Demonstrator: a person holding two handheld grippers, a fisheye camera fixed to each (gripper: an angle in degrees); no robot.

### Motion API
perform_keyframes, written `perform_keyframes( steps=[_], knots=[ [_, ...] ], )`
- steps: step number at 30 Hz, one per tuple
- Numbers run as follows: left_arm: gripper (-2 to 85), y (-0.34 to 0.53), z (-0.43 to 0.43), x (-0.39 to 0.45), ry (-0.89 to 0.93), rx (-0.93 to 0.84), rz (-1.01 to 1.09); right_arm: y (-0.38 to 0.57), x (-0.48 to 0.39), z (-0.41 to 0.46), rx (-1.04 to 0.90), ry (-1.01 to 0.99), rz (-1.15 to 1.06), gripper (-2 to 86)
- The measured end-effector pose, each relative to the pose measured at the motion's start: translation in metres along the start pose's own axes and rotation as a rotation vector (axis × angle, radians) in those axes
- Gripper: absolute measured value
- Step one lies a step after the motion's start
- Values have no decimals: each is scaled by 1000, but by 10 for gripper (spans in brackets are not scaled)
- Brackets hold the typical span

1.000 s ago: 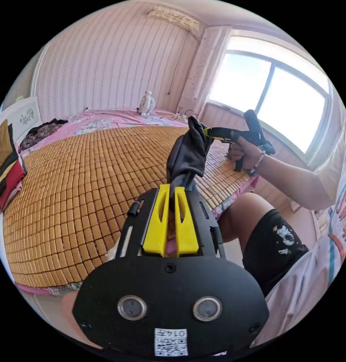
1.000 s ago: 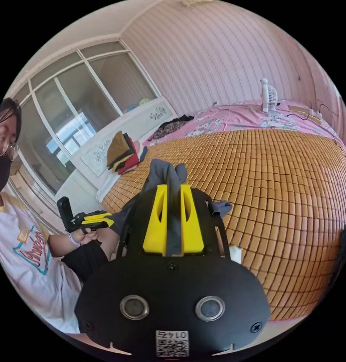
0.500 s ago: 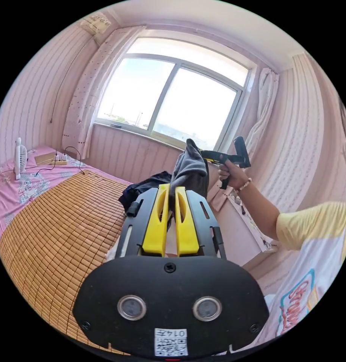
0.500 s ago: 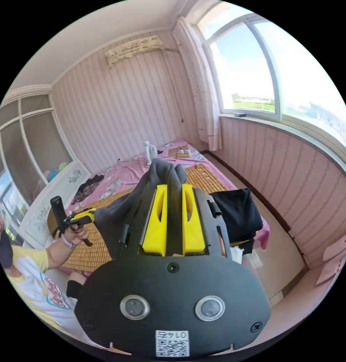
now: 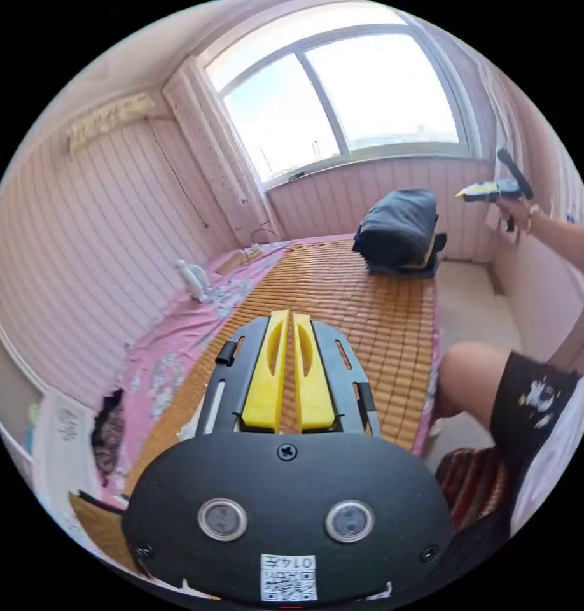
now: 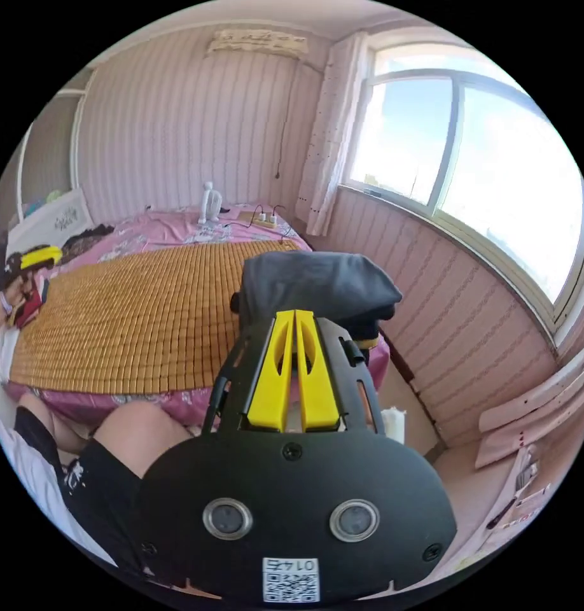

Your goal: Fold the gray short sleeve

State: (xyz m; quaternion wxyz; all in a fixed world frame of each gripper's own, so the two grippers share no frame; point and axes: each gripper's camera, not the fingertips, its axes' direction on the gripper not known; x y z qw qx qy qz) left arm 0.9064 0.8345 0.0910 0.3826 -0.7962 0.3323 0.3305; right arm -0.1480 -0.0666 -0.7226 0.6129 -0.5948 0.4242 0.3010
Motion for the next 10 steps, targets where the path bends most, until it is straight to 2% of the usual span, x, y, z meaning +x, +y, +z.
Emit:
perform_keyframes(
  steps=[1,2,4,7,10],
  knots=[
    [-5,17,-53,29,-177,-12,153,20,-38,-11,-32,-13,-52,0],
    [-6,25,-78,46,-267,-17,235,28,-57,-16,-49,-28,-79,-1],
    [-7,54,-160,115,-601,-64,595,47,-135,-38,-83,-97,-199,-4],
    [-8,89,-234,176,-881,-162,863,44,-237,-68,-45,-149,-379,-7],
    [-8,122,-296,222,-1007,-227,959,23,-339,-98,33,-175,-550,-9]
  ],
)
